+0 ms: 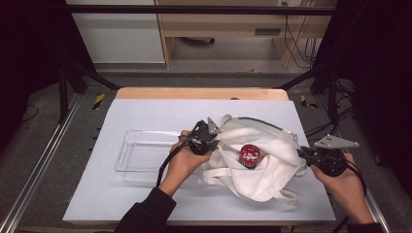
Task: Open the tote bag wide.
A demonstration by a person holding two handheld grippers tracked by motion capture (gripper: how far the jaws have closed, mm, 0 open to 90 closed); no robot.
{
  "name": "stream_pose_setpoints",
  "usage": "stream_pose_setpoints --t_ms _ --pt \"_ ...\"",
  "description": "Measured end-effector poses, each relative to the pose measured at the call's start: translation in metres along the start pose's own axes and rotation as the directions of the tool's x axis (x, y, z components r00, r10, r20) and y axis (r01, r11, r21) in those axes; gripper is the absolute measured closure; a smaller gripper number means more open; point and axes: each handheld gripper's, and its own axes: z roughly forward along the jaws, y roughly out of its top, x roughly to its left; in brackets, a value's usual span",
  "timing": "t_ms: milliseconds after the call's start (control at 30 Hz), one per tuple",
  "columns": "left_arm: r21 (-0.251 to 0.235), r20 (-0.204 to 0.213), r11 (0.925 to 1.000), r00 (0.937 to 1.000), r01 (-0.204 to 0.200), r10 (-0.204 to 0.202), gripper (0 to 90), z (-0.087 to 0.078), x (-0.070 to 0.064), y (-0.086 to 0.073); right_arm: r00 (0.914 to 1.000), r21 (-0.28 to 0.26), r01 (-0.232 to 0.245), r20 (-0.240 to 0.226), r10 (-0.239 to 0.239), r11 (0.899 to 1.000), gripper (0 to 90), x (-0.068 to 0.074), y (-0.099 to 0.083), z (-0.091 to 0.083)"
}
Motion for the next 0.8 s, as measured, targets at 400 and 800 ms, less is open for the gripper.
stream_pose_setpoints --t_ms 400,800 --pt "0.041 -0.015 0.9986 0.9993 -0.032 0.033 81.4 0.010 -0.007 0.002 0.9990 0.074 0.011 0.042 -0.014 0.997 89.3 -0.014 -0.012 0.036" --pt "0.069 -0.004 0.9969 0.9993 -0.038 0.038 81.9 0.014 -0.011 -0.003 0.9984 0.097 -0.010 0.057 0.005 0.995 89.3 -0.027 -0.022 0.049"
